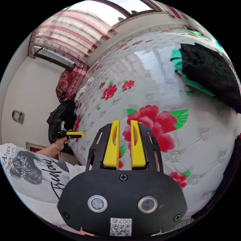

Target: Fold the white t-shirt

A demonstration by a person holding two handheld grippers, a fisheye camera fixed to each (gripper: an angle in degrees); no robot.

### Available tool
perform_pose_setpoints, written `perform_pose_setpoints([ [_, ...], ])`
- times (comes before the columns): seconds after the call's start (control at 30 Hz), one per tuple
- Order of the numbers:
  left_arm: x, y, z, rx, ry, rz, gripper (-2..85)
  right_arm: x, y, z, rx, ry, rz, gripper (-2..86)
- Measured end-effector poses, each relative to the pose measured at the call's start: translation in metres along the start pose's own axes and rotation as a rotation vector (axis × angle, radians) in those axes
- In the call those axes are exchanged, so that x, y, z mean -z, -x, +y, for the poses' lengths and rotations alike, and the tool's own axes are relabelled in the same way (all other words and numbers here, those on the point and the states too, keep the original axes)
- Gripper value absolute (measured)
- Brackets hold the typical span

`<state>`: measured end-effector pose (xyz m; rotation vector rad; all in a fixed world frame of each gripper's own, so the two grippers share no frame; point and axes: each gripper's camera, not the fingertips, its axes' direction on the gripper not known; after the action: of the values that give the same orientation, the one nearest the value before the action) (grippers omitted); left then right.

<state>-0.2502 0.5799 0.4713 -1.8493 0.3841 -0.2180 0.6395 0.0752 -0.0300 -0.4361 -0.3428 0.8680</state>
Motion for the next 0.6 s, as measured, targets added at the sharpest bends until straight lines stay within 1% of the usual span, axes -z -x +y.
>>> perform_pose_setpoints([
  [0.03,0.0,0.013,0.011,0.038,-0.006,-0.012,5.0,-0.039,0.028,-0.005,0.038,0.091,-0.039,4.5],
  [0.1,0.002,0.062,0.045,0.165,-0.044,-0.053,3.5,-0.088,0.072,-0.016,0.112,0.175,-0.042,4.3],
  [0.2,0.007,0.117,0.069,0.234,-0.128,-0.102,0.6,-0.147,0.152,-0.049,0.26,0.209,0.025,4.2],
  [0.33,0.01,0.172,0.076,0.198,-0.181,-0.237,-0.8,-0.22,0.253,-0.11,0.392,0.133,0.183,4.0],
  [0.4,0.01,0.202,0.076,0.156,-0.191,-0.321,-0.9,-0.259,0.291,-0.142,0.424,0.135,0.236,4.1],
  [0.53,0.009,0.237,0.074,0.129,-0.17,-0.371,-1.0,-0.356,0.376,-0.227,0.471,0.178,0.308,4.2],
  [0.6,0.006,0.259,0.074,0.162,-0.14,-0.37,-1.0,-0.396,0.412,-0.266,0.505,0.179,0.326,4.2],
])
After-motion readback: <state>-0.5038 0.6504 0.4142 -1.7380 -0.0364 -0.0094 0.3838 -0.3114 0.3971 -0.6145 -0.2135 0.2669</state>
